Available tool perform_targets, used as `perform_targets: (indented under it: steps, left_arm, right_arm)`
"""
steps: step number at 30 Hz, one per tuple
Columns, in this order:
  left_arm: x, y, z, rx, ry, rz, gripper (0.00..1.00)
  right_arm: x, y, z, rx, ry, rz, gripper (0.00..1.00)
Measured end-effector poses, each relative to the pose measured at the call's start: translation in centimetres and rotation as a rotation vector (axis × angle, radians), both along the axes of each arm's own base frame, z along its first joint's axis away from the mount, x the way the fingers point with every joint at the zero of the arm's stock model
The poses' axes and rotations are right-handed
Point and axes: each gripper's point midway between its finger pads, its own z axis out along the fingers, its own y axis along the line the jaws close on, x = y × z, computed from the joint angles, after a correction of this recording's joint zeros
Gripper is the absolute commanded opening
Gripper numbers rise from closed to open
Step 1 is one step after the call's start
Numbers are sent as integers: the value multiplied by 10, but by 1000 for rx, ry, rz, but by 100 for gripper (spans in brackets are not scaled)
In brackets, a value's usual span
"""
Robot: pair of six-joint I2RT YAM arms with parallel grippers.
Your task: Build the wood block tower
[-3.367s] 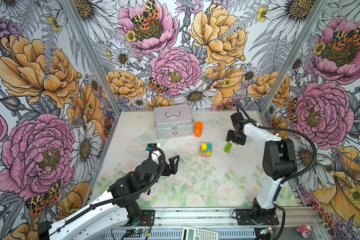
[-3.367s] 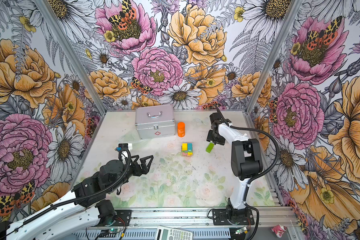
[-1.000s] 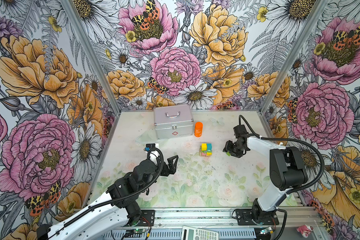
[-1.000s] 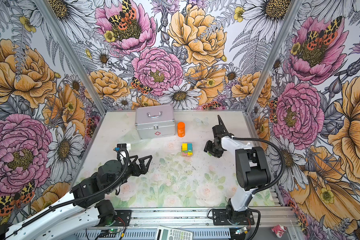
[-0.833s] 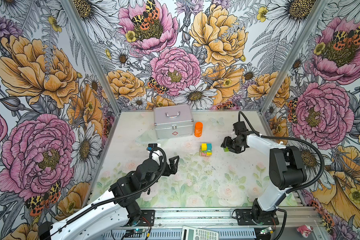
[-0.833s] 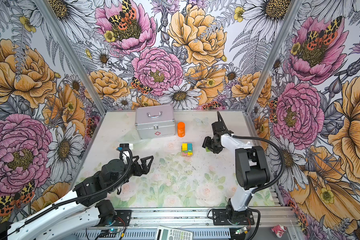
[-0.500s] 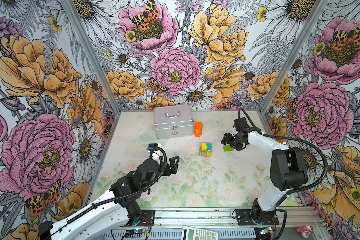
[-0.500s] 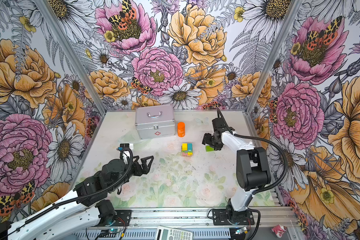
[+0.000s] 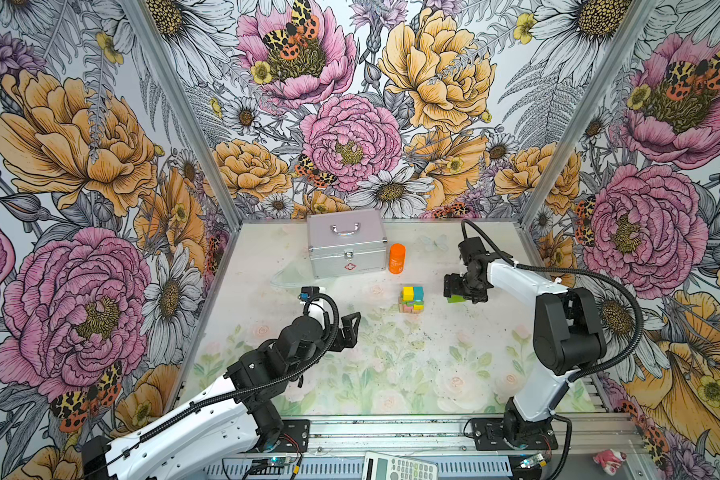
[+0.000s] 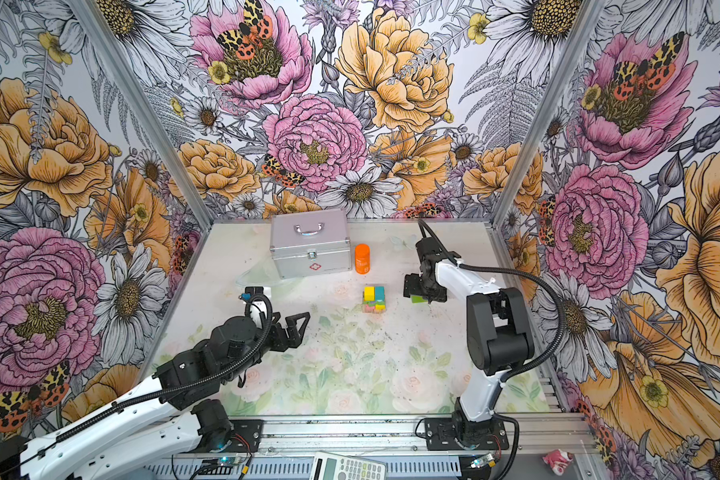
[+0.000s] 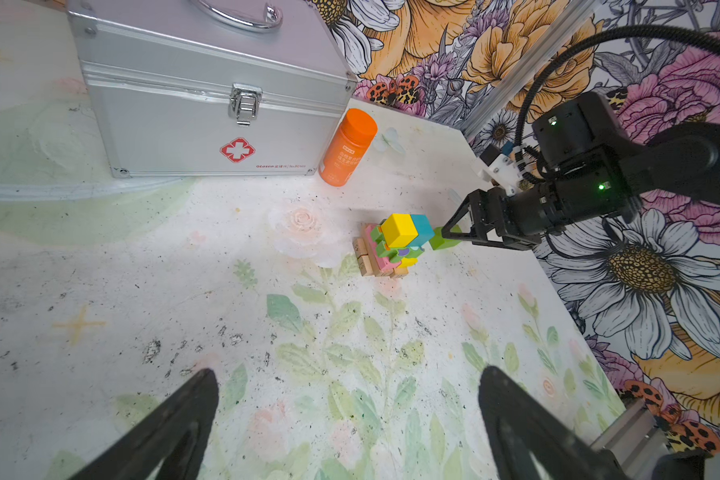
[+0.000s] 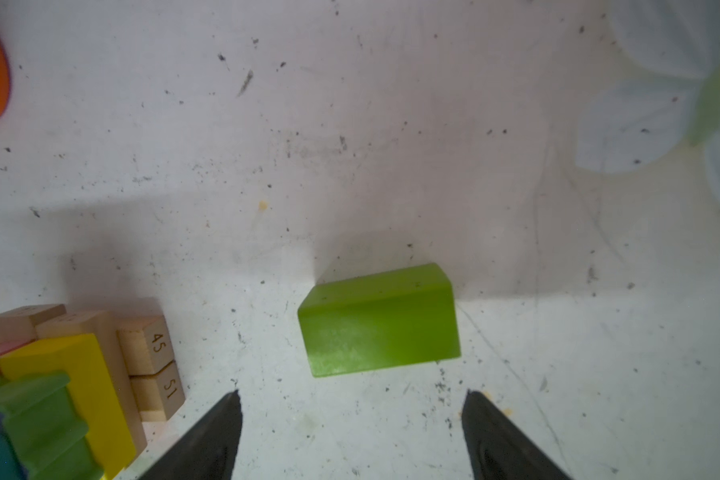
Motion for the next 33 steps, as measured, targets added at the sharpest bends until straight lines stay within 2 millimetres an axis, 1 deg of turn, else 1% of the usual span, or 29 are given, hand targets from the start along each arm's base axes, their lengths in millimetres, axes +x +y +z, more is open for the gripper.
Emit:
perform_targets:
  steps: [4,9,20,29,33]
  left_arm:
    - [0,0,0,-1,-1,0,99]
    - [1,2,0,1,-2,5,99]
    - [4,5,0,3,-1,21,99]
    - [5,5,-1,7,2,24,99]
    - [5,5,-1,7,2,26,99]
  right_arm:
    - [4,1,0,-24,-9,21,86]
    - [10,-5,2,-58,-25,19,86]
    - [11,-10,-10,-85,3,27,86]
    - [20,-9,-11,-85,-3,32,85]
    - [20,-9,-16,-88,11,32,83]
